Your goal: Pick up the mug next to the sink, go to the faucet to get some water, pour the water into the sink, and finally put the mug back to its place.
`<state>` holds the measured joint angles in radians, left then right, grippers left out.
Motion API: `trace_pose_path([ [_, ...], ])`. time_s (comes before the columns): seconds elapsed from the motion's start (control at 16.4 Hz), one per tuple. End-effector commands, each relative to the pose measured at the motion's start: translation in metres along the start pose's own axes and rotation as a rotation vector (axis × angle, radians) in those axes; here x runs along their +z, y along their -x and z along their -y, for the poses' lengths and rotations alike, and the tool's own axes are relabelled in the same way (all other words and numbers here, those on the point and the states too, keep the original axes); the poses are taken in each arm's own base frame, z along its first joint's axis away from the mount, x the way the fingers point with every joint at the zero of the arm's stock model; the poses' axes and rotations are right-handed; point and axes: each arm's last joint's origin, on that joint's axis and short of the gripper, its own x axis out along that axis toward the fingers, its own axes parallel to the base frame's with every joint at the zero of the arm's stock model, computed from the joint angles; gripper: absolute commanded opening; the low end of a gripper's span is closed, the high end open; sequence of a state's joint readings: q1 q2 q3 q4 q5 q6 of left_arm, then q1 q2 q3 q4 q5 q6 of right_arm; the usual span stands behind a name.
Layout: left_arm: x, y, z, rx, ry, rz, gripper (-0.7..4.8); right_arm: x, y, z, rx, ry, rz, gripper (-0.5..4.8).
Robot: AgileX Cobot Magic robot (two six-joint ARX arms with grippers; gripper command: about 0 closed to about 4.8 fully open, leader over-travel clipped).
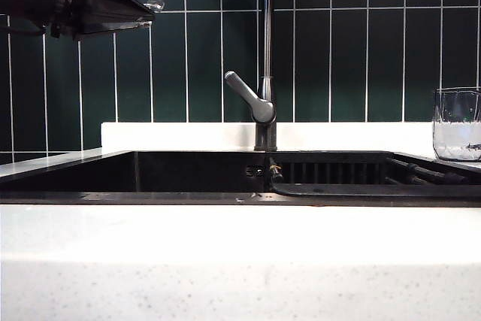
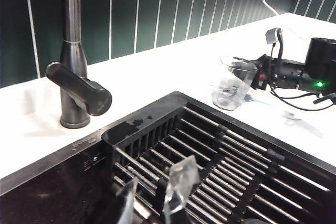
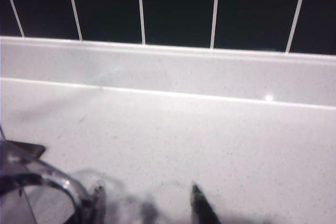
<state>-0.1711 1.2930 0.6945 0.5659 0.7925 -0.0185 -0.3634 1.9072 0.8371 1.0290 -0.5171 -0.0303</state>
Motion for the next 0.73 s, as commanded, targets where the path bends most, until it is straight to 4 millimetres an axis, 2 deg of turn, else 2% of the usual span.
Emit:
trace_pose_path([
  [0.06,0.0034,-0.0033,0.0035,-0.008,-0.029,0.018,0.84,0.0033,-0.0003,-0.0001,0.002,0.006,0.017,1.97],
  [0.12,0.0034,-0.0033,0.0035,-0.007,-0.029,0.018,0.84,0.0031,-0.0003,-0.0001,0.002,0.005,0.016,1.84],
  [0.24,0.0034,-0.0034,0.0036,-0.007,-0.029,0.018,0.84,0.0019,-0.0003,-0.0002,0.003,-0.001,0.005,0.59],
  [0.36,0.0034,-0.0036,0.0039,-0.009,-0.029,0.017,0.84,0.0014,-0.0011,-0.0018,0.009,-0.004,-0.001,0.51],
  [0.43,0.0034,-0.0037,0.004,-0.009,-0.029,0.018,0.84,0.0014,-0.0013,-0.0022,0.014,-0.004,-0.001,0.35],
  [0.49,0.0034,-0.0037,0.004,-0.009,-0.029,0.017,0.84,0.0014,-0.0014,-0.0029,0.031,-0.005,0.0,-0.05],
  [0.73,0.0032,-0.0037,0.0039,-0.007,-0.028,0.016,0.84,0.0014,-0.0037,-0.0082,0.064,-0.006,-0.002,-0.05],
])
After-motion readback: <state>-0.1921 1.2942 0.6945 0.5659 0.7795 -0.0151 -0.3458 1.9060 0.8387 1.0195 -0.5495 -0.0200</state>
